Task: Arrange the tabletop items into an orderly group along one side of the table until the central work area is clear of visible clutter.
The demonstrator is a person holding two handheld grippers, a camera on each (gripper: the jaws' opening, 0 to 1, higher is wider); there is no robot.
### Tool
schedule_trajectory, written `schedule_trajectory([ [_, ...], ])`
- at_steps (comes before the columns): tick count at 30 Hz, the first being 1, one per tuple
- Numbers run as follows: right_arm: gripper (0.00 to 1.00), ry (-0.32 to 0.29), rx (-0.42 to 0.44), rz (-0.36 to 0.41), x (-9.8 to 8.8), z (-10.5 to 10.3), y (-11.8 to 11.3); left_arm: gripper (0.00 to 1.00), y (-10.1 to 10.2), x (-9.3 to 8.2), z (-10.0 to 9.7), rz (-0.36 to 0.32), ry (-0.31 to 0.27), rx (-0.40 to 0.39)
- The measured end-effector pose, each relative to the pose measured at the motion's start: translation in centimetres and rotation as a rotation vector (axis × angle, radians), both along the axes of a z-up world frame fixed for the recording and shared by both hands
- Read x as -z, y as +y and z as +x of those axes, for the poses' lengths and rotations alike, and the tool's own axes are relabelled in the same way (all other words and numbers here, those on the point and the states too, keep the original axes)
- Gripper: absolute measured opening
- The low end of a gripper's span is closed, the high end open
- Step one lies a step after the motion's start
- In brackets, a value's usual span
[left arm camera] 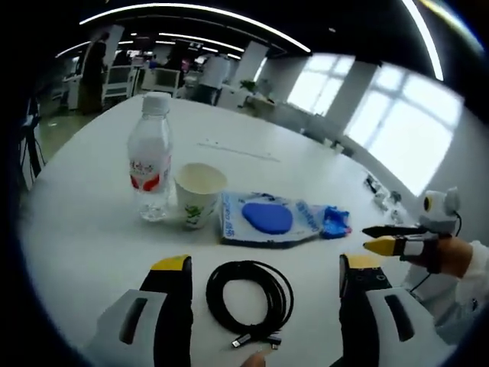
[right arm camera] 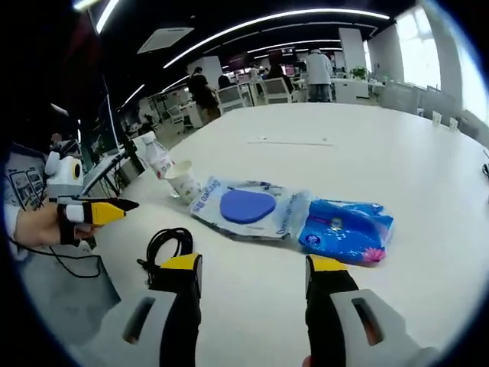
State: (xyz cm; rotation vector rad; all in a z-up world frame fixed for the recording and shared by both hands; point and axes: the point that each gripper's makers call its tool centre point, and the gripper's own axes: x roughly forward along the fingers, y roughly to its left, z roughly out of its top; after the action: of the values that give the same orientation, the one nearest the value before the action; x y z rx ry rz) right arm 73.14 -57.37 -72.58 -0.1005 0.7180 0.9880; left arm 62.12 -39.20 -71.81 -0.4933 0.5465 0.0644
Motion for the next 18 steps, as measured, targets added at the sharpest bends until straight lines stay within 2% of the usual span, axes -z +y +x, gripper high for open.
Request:
schedule_trajectory([
  [5, 0.51, 0.017, -0.016, -0.005, 0.5, -1.0, 1.4, 0.73, 0.6, 1.2, -1.0, -0.02, 0.027, -0.026],
  [11, 0.5, 0.038, -0.046, -0.019, 1.2, -2.6, 2.9, 0.72, 1.6, 2.6, -0.9, -0.048, 0.04, -0.056],
  [18, 0.48, 0.07, -0.065, -0.017, 2.3, -3.4, 4.7, 0.69, 1.8, 3.9, -1.0, -0.068, 0.059, -0.07],
])
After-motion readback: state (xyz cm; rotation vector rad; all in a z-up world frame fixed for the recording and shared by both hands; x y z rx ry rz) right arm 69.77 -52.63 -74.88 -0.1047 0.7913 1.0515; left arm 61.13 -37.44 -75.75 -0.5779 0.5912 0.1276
